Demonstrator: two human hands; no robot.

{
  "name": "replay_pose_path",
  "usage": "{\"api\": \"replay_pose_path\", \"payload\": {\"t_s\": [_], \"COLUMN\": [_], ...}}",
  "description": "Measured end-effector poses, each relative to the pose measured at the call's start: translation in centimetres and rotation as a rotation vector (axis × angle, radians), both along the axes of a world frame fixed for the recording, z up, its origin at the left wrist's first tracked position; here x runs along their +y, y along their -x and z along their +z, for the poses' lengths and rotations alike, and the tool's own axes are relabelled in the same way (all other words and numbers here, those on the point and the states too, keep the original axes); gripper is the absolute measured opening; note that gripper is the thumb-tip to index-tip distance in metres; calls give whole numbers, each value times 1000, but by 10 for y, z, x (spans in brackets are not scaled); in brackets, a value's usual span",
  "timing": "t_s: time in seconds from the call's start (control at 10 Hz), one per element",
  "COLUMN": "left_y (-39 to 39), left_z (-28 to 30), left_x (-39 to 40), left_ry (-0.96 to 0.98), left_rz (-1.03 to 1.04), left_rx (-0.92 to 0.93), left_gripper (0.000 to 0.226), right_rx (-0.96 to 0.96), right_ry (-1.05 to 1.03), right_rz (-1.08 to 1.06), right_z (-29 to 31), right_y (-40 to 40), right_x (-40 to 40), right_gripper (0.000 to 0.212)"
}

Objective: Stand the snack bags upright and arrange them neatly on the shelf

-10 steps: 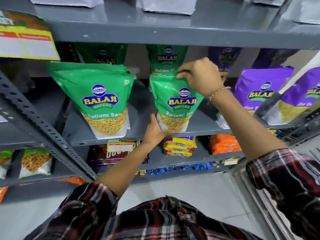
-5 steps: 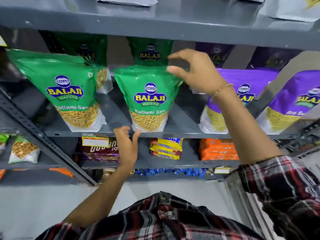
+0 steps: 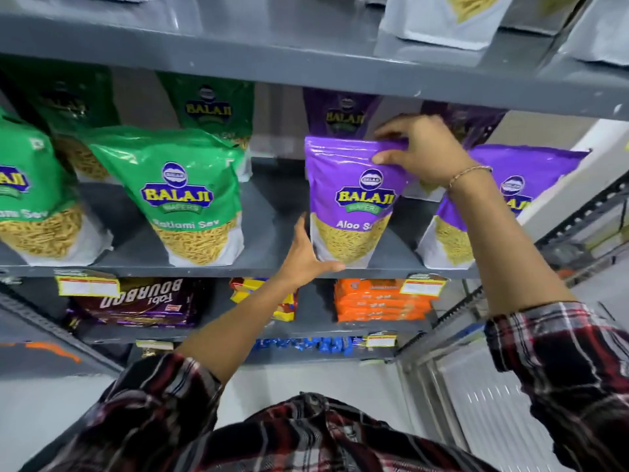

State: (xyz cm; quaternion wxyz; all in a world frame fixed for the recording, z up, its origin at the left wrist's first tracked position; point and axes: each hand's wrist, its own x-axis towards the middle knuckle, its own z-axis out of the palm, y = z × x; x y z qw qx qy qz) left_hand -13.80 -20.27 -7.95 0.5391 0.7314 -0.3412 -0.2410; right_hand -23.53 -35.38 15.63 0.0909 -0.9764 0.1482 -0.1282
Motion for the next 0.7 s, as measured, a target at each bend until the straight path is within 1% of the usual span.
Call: {"api": "replay_pose_path", "payload": {"t_s": [0.1, 0.2, 0.3, 0.4, 0.5, 0.6, 0.7], "left_y": [9, 9, 10, 13, 12, 21, 22], "left_z": [-4, -2, 1, 5, 5, 16, 35], "left_x": [-11, -13, -12, -12, -5, 12, 29], "left_ry": [-36, -64, -72, -105, -92, -17, 122], "left_rz": [72, 97, 96, 96, 37, 73, 244], "left_rx": [-33, -99, -135, -135, -63, -48, -323], "left_gripper": [109, 96, 91, 92, 107, 108, 73], "right_rx": [1, 32, 25, 17, -11, -303, -492], "right_ry": [55, 66, 86, 82, 143, 133, 179], "right_rz": [-12, 10, 6, -13, -16, -13, -134], "right_z": [-4, 2, 2, 2, -8, -38, -99], "right_y": [-7, -12, -13, -9, -4, 7, 18], "right_x": [-6, -7, -4, -2, 1, 27, 66], "right_gripper": [27, 24, 26, 30, 36, 38, 40]}}
